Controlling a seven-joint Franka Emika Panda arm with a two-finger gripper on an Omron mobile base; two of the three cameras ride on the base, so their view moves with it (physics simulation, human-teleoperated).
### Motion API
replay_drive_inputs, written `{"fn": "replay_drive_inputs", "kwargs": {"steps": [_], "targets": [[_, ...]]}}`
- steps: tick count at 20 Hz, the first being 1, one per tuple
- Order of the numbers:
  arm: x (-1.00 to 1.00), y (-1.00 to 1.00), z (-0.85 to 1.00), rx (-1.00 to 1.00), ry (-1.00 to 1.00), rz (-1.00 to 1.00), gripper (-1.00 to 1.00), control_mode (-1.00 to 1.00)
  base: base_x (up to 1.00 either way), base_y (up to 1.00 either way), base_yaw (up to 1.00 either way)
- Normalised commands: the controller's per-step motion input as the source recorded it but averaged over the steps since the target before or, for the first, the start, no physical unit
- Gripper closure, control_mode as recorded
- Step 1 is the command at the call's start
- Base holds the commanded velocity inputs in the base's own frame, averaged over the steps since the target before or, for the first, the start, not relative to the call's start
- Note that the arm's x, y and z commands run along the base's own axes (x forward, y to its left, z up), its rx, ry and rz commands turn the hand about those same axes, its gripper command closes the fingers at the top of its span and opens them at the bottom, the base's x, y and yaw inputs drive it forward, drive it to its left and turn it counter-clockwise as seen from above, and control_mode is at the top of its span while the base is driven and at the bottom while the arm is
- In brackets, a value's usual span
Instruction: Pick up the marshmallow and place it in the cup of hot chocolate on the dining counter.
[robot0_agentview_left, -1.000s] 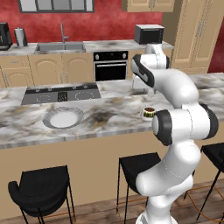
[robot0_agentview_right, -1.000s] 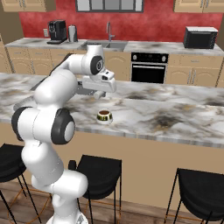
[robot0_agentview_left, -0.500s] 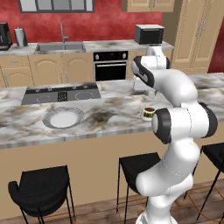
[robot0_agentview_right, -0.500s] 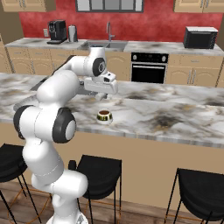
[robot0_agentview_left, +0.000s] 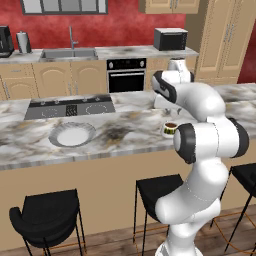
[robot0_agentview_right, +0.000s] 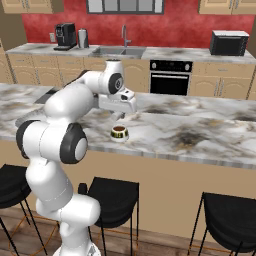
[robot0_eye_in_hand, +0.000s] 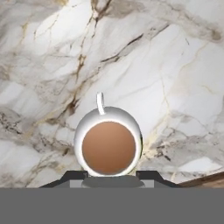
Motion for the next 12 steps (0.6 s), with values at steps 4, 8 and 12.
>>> {"fn": "replay_drive_inputs", "kwargs": {"steps": [4, 8, 12], "targets": [[0.11, 0.0, -0.17, 0.0, 0.0, 0.0, 1.0, -1.0, 0.0, 0.0, 0.0], [0.15, 0.0, -0.2, 0.0, 0.03, 0.0, 1.0, -1.0, 0.0, 0.0, 0.0], [0.12, 0.0, -0.08, 0.0, 0.03, 0.0, 1.0, -1.0, 0.0, 0.0, 0.0]]}}
